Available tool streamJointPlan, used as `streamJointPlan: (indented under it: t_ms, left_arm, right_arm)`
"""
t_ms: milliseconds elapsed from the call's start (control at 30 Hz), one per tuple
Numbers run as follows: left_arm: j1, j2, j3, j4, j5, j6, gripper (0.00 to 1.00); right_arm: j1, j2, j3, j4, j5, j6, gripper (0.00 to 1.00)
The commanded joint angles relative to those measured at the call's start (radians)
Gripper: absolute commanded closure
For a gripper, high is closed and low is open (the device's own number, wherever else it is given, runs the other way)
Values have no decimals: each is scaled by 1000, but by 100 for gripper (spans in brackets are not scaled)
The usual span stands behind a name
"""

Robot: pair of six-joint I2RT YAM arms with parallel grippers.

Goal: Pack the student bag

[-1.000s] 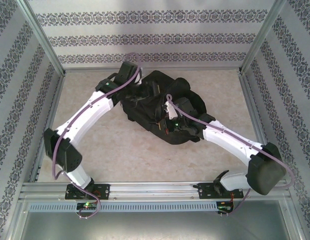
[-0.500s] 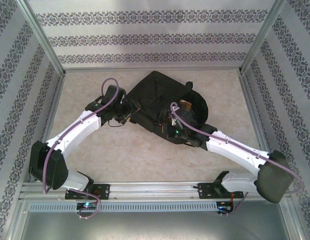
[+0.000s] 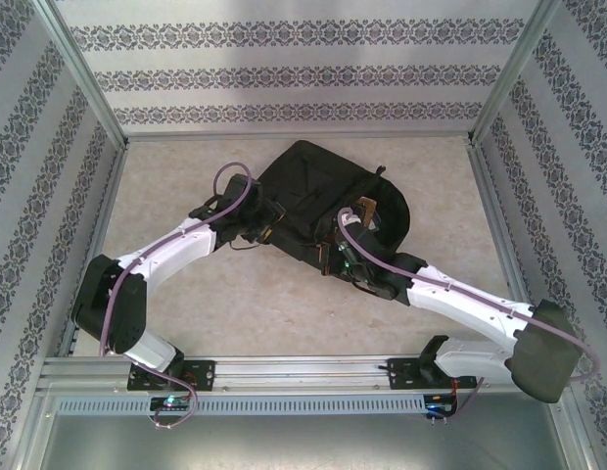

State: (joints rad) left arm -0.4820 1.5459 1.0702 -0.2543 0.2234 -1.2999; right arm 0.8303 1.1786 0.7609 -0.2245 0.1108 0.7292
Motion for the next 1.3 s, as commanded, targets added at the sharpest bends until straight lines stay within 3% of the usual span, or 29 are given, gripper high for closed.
streamJointPlan:
  t_ms: [0, 133, 200, 333, 533, 967, 1167, 1267]
  left_arm:
    - [-23, 22, -14, 51, -55, -20, 57]
    - [-27, 26, -23, 39, -74, -16, 68]
    - [-28, 26, -22, 16, -94, -13, 68]
    - [-27, 27, -21, 3, -131, -10, 86]
    - [-19, 19, -18, -29, -179, -10, 94]
    - [23, 6, -8, -100, -214, 46, 95]
    - [56, 72, 108, -154, -167, 187, 90]
    - [71, 115, 184, -180, -104, 280, 79]
  right_arm:
    - [16, -37, -26, 40, 58, 31, 100]
    - [19, -49, -50, 36, 70, 48, 100]
    - [19, -61, -59, 32, 78, 48, 100]
    - [19, -101, -82, 13, 107, 49, 100]
    - [19, -196, -127, -36, 156, 26, 100]
    - [-55, -422, -199, -203, 153, -62, 100]
    - [-78, -429, -209, -152, -50, -125, 100]
    - [-79, -367, -193, -69, -152, -98, 100]
